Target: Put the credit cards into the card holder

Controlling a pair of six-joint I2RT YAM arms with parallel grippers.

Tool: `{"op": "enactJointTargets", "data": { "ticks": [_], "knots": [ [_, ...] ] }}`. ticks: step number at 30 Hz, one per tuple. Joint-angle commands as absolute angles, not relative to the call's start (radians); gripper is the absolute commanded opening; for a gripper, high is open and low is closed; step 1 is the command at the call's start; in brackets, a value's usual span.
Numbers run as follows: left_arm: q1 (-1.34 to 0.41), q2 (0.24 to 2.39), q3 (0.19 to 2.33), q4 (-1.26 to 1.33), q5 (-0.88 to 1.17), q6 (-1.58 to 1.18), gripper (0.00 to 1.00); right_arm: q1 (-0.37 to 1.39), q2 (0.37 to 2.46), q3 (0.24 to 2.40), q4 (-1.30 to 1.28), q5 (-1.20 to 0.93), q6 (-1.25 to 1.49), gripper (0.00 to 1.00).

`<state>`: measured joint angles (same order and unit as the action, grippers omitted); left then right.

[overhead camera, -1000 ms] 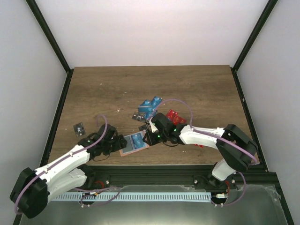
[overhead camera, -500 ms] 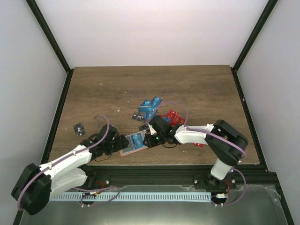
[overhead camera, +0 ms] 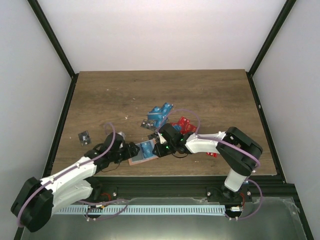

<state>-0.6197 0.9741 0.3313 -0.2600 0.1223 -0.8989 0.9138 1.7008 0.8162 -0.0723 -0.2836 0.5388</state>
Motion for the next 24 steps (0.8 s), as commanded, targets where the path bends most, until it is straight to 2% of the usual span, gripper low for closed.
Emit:
{"op": "enactJointTargets", "data": {
  "ticks": [1,9,24],
  "knots": [
    [-0.621,0.915,0.337,-0.205,0.191,-0.902,0.84,0.925,1.752,0.816,-0.055,-0.282,0.542,0.24],
    [-0.624,0.920,0.342,-0.109,0.255,-0.907,0.83,0.925,1.754,0.823,-0.061,-0.270,0.545,0.24],
    [-0.674,1.078,0.431,-0.014,0.254,-0.879,0.81,0.925,1.693,0.852,-0.111,-0.239,0.537,0.24]
  ]
}}
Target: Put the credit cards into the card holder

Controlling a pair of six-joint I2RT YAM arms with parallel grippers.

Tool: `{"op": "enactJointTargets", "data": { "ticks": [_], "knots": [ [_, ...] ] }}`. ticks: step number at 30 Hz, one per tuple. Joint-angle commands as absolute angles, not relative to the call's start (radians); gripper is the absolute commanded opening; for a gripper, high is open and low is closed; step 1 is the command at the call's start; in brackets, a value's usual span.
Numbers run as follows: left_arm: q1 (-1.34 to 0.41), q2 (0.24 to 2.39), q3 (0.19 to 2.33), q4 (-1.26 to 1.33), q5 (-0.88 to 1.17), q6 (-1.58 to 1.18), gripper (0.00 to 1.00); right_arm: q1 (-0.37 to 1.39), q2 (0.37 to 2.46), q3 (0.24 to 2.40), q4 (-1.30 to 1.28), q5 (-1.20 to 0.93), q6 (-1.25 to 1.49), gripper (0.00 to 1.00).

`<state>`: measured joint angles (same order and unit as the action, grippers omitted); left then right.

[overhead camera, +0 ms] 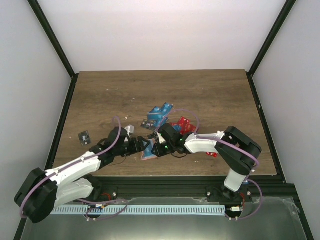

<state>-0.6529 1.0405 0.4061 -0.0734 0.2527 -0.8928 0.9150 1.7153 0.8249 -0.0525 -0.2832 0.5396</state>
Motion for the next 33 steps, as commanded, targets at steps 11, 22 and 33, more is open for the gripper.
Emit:
{"op": "enactJointTargets", "data": {
  "ticks": [11,22,33],
  "knots": [
    [-0.722,1.234,0.485,0.063,0.227,-0.856,0.79,0.924,1.492,0.806,-0.222,-0.184,0.548,0.27],
    [-0.750,1.297,0.489,0.099,0.197,-0.847,0.68,0.862,1.325,0.721,-0.260,-0.116,0.565,0.34],
    [-0.757,1.326,0.471,0.114,0.153,-0.853,0.19,0.848,1.373,0.733,-0.190,-0.142,0.560,0.37]
  ]
}}
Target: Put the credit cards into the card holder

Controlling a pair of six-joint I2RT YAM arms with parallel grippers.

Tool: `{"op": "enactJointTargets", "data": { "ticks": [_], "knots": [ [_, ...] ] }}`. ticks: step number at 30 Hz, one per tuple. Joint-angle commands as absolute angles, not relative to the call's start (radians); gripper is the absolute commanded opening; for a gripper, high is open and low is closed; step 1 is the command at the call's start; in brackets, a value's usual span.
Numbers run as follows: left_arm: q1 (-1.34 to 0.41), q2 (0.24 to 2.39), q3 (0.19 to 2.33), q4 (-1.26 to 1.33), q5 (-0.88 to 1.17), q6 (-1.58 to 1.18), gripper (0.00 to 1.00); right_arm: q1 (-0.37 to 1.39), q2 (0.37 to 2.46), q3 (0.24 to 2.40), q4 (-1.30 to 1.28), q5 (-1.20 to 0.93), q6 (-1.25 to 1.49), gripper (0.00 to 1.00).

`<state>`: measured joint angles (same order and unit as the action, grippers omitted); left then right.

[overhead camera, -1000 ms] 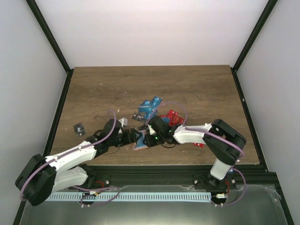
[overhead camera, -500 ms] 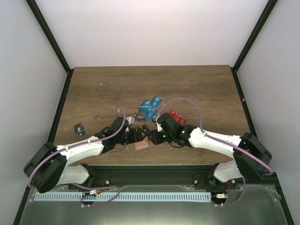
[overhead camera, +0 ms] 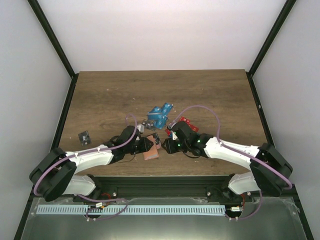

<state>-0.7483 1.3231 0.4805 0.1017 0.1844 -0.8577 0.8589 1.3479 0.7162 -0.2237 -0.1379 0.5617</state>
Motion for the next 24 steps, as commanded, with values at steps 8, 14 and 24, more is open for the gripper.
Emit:
{"op": "enactJointTargets", "data": {
  "ticks": [8,14,24],
  "knots": [
    [-0.758,1.332,0.464,0.028,0.090,-0.837,0.04,0.847,1.411,0.772,-0.166,-0.195,0.545,0.37],
    [-0.758,1.339,0.458,0.046,0.097,-0.811,0.04,0.847,1.404,0.753,-0.094,-0.315,0.549,0.35],
    [-0.759,1.378,0.479,0.093,0.153,-0.779,0.04,0.856,1.514,0.737,0.056,-0.437,0.610,0.26]
  ]
}}
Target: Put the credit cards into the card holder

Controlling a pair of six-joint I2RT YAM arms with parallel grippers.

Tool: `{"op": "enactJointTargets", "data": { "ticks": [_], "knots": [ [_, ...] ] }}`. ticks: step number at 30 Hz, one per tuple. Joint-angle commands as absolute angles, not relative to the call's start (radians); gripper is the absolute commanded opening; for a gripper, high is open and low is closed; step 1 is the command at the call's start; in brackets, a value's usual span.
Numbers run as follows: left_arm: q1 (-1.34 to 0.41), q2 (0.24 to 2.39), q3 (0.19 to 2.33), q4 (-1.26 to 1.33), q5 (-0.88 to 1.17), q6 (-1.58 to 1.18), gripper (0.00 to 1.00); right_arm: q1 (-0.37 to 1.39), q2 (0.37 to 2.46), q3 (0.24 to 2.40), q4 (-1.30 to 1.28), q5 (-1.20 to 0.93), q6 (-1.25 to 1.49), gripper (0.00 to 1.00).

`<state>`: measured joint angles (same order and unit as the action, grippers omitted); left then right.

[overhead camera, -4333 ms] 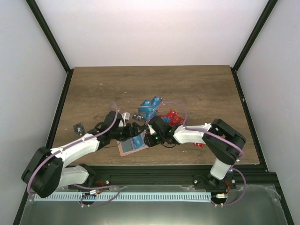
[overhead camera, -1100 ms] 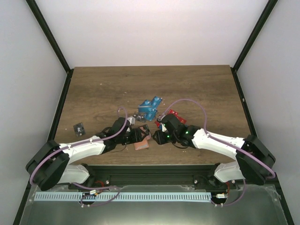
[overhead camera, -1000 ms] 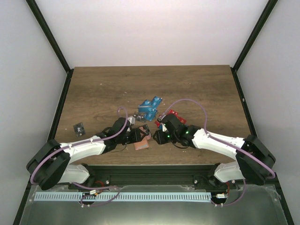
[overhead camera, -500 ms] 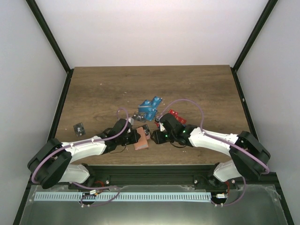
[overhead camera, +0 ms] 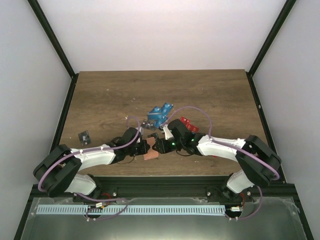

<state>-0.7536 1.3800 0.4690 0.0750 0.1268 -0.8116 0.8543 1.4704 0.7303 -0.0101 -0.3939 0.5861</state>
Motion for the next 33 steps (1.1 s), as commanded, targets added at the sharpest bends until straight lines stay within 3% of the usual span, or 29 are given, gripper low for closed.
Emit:
{"op": "enactJointTargets", "data": {
  "ticks": [1,14,22,33],
  "knots": [
    [-0.758,1.374,0.480,0.090,0.153,-0.776,0.04,0.856,1.528,0.739,0.068,-0.438,0.613,0.25],
    [-0.758,1.275,0.502,-0.037,0.169,-0.728,0.04,0.868,1.712,0.737,0.063,-0.348,0.648,0.19],
    [-0.757,1.213,0.496,-0.145,0.097,-0.667,0.04,0.868,1.704,0.748,0.026,-0.325,0.652,0.19],
    [-0.757,1.338,0.464,-0.039,0.149,-0.653,0.04,0.868,1.627,0.782,-0.023,-0.327,0.629,0.19]
  ]
}}
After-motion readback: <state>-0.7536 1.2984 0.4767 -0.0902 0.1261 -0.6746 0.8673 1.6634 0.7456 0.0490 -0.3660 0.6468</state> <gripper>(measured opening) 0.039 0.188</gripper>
